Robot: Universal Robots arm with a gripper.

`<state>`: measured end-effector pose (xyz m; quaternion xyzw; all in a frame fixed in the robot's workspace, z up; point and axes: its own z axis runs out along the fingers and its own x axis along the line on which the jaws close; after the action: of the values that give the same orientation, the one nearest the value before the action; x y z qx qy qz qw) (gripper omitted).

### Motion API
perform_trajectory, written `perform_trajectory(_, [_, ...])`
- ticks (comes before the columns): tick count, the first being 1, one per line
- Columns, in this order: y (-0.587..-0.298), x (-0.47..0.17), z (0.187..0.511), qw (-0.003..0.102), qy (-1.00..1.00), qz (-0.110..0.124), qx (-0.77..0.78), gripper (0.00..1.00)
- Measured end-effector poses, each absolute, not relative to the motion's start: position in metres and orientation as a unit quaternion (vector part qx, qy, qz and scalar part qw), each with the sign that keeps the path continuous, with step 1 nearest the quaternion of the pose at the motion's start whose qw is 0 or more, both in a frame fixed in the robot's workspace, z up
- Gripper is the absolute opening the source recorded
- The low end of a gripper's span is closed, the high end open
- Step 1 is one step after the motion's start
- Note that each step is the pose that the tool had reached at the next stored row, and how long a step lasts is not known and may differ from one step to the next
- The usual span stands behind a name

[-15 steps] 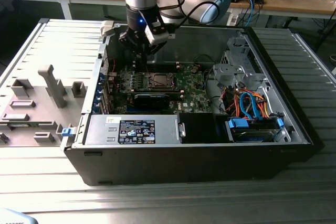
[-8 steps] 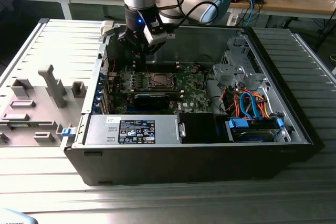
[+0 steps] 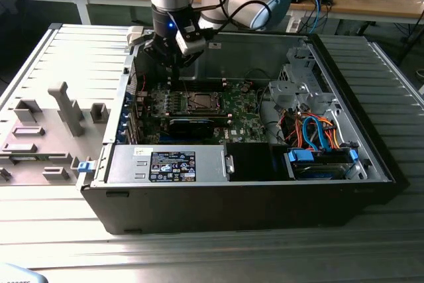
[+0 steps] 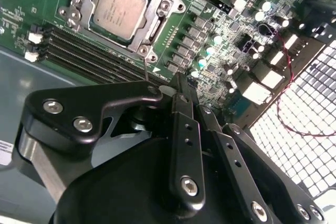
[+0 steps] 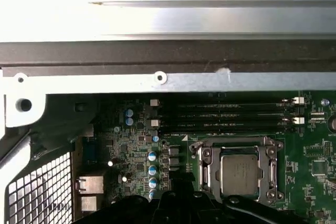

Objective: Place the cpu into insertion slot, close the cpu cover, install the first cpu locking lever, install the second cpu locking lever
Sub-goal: 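Install the first cpu locking lever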

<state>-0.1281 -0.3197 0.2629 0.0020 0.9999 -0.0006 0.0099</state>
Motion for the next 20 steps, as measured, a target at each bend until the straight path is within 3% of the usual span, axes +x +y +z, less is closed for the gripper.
perform_trajectory(20, [-0.302, -0.124, 0.257, 0.01, 1.0, 0.003, -0.015, 0.11])
